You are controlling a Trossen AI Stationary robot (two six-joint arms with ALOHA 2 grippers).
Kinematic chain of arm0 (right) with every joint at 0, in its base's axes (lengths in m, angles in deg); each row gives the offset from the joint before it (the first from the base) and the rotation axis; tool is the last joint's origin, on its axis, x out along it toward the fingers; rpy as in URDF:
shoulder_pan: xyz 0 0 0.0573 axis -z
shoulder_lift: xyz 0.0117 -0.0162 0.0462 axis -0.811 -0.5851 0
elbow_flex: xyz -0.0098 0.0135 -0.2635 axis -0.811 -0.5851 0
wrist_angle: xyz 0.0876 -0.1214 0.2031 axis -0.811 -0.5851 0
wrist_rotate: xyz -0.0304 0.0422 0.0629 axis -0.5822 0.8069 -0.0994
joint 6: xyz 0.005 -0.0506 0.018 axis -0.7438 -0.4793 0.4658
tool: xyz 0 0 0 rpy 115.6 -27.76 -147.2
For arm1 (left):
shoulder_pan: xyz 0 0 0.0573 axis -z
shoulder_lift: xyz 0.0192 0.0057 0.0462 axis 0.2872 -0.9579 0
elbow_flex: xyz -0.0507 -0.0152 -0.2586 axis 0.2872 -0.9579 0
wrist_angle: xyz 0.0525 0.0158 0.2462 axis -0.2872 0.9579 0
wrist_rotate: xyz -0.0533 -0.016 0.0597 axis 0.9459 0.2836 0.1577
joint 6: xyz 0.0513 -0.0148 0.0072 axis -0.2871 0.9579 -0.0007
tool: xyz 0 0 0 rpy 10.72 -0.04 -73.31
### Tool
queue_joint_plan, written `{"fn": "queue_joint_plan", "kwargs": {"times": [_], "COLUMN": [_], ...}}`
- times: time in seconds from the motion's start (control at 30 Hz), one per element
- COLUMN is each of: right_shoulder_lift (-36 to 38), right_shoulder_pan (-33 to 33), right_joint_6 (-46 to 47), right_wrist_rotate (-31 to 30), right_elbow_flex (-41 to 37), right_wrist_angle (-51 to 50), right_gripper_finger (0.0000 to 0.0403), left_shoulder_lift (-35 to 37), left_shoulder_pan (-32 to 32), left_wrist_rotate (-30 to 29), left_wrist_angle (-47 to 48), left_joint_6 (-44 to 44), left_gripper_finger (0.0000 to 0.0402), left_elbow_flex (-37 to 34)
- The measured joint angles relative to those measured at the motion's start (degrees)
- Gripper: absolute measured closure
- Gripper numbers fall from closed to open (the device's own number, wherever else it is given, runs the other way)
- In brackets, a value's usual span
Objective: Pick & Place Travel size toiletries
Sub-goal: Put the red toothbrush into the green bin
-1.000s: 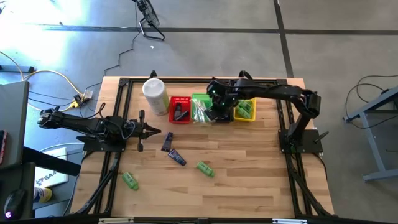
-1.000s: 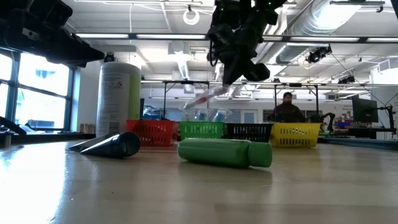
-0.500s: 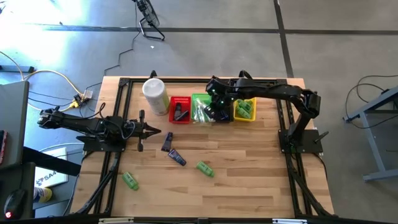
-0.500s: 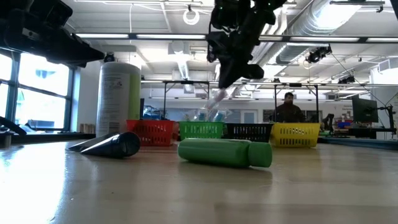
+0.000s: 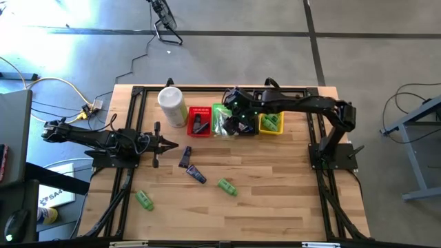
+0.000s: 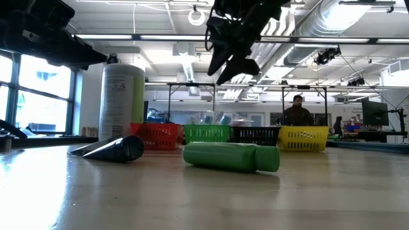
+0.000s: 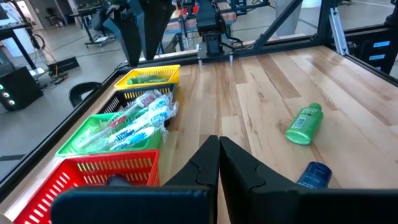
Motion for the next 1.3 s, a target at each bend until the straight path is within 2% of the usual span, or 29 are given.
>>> {"fn": "queue_joint_plan", "kwargs": {"times": [0.2, 0.33, 0.47, 0.8, 0.97, 1.1, 1.3], "right_shoulder_lift": [0.52, -1.21, -3.8, -8.87, -11.73, -13.72, -12.78], "right_shoulder_pan": [2.87, 4.89, 6.35, 9.57, 11.2, 11.45, 11.83], "right_joint_6": [-1.84, -4.42, -6.73, -8.67, -10.28, -12.62, -14.11], "right_wrist_rotate": [-5.8, -7.86, -8.53, -8.78, -3.07, -1.42, 4.18], "right_elbow_flex": [-0.02, -0.03, -0.03, -0.03, -0.03, -0.03, -0.03], "right_wrist_angle": [-11.01, -16.73, -16.51, -14.5, -14.64, -14.87, -14.41], "right_gripper_finger": [0.0266, 0.0326, 0.039, 0.04, 0.04, 0.04, 0.04], "left_shoulder_lift": [-0.02, -0.02, -0.02, -0.02, -0.02, 0.0, -0.02], "left_shoulder_pan": [-0.01, 0.0, 0.0, 0.0, 0.0, -0.01, 0.0], "left_wrist_rotate": [-0.01, 0.0, 0.0, 0.0, 0.0, 0.0, 0.0], "left_wrist_angle": [0.0, 0.0, 0.0, 0.01, 0.39, 0.46, 1.49], "left_joint_6": [0.0, -0.02, 0.02, 0.09, 1.38, 1.58, 1.72], "left_gripper_finger": [0.0394, 0.0394, 0.0394, 0.0394, 0.0394, 0.0394, 0.0394], "left_elbow_flex": [0.0, 0.0, 0.0, 0.0, 0.0, -0.02, 0.0]}}
